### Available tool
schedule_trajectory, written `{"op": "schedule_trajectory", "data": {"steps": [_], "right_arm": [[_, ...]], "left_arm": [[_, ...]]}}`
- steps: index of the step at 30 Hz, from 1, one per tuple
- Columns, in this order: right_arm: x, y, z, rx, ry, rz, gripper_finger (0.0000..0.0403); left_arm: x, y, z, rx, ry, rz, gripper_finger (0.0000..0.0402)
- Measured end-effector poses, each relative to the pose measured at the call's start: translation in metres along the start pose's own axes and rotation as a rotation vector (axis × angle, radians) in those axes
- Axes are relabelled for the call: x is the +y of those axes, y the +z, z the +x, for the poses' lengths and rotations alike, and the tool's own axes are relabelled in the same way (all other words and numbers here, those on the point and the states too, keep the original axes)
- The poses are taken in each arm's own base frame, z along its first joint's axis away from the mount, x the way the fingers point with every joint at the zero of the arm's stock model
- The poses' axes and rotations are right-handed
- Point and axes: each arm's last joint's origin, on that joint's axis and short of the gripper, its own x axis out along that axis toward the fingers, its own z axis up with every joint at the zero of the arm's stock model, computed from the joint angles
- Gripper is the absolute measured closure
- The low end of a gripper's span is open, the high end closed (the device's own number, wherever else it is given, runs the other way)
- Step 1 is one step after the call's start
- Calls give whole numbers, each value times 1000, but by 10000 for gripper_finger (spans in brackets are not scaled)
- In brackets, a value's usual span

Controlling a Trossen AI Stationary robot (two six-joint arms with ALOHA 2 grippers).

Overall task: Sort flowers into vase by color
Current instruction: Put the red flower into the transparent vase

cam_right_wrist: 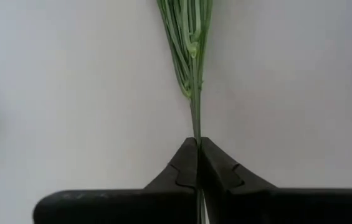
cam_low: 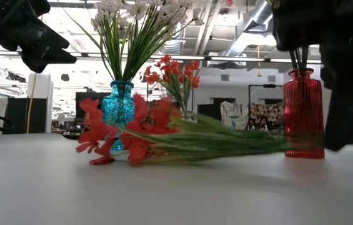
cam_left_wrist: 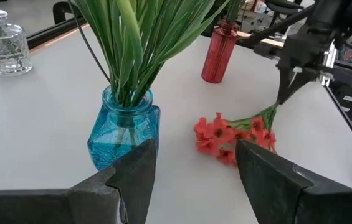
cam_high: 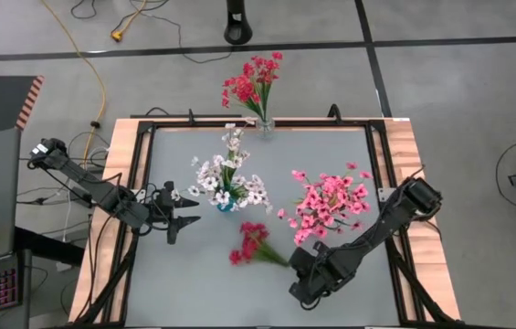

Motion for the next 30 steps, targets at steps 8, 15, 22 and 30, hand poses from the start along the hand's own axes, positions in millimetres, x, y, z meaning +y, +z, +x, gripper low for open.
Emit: {"op": "schedule_trajectory", "data": {"steps": [8,15,22,30], "right_arm": [[10,-11,-36,13,140,-8,373],[17,-10,-87,-52,355,0,370],[13,-2,-140,-161,551,-64,373],[1,17,-196,-337,780,-79,372]], "left_arm": [[0,0,0,-1,1,0,194],[0,0,0,-1,1,-1,194],[0,0,0,-1,1,-1,194],[0,0,0,-1,0,-1,194]]}}
